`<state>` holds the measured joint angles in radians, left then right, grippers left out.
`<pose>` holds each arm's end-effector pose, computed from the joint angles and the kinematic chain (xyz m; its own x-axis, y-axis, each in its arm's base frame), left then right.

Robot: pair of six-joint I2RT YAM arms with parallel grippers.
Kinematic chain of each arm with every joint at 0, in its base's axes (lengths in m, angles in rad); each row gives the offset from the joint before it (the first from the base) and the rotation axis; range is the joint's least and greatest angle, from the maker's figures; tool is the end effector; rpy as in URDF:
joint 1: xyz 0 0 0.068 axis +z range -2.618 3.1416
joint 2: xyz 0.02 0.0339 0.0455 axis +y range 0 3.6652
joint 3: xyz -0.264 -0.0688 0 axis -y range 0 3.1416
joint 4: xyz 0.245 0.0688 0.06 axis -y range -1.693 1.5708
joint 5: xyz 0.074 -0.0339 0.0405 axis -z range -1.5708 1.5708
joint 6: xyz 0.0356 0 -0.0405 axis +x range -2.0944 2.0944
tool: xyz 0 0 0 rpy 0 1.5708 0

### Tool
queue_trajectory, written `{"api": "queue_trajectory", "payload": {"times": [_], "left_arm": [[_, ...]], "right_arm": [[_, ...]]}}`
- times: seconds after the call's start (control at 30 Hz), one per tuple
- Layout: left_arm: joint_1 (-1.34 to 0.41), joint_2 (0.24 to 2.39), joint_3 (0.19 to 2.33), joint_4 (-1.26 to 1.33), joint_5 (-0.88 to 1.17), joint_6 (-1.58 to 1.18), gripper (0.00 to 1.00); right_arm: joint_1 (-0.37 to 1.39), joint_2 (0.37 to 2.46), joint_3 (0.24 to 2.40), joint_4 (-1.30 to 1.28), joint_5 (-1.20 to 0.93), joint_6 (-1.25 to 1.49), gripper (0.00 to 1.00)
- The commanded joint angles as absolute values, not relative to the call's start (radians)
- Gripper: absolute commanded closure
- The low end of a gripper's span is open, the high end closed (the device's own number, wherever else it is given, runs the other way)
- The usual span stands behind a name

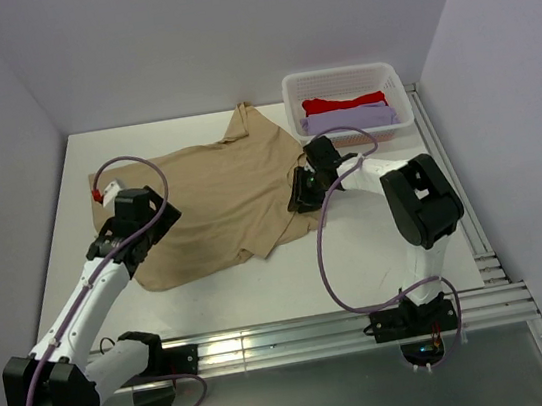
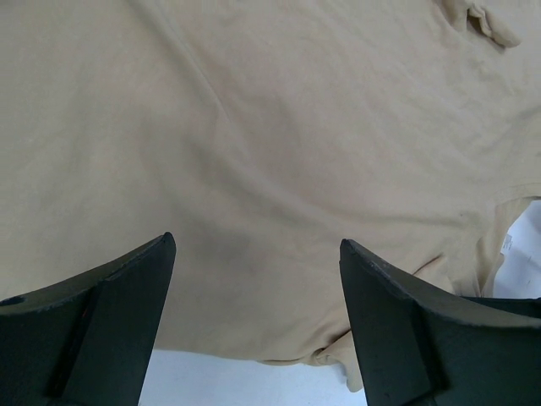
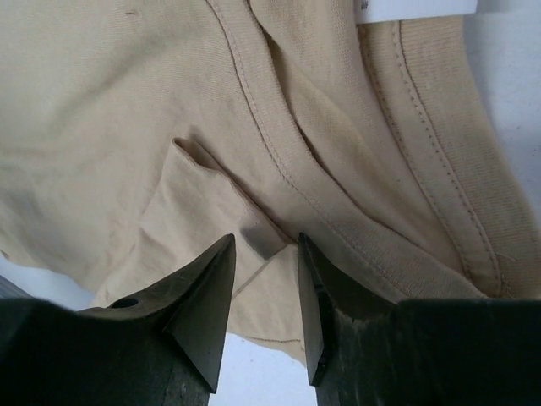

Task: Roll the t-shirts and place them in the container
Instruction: Flatten the tshirt

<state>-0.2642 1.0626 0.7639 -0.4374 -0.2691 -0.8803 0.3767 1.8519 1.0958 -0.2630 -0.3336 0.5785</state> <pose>0.2183 -0.0493 0.2567 -0.4602 -0.6454 -0.6096 -0.4604 0.7606 -0.4576 0.3389 0.1466 0.1510 -0.9404 0.1836 -0.2864 0.0084 0.8541 0.5201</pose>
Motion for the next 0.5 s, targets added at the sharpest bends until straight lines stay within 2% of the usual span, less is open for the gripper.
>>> {"api": "queue_trajectory", "payload": {"times": [0.0,0.13,0.23,0.37,0.47], "left_arm": [[-0.265,1.022,0.759,-0.429,-0.316,-0.899,0.15],[-0.252,1.025,0.759,-0.434,-0.311,-0.896,0.15],[-0.220,1.046,0.752,-0.426,-0.278,-0.888,0.15],[-0.121,1.104,0.724,-0.393,-0.178,-0.862,0.16],[-0.040,1.160,0.716,-0.371,-0.140,-0.848,0.16]], "right_arm": [[0.379,1.870,1.137,-0.226,-0.328,0.572,0.58],[0.379,1.875,1.140,-0.216,-0.333,0.575,0.64],[0.379,1.876,1.147,-0.218,-0.333,0.575,0.76],[0.379,1.868,1.160,-0.233,-0.319,0.568,0.99],[0.377,1.839,1.137,-0.236,-0.296,0.574,1.00]]}}
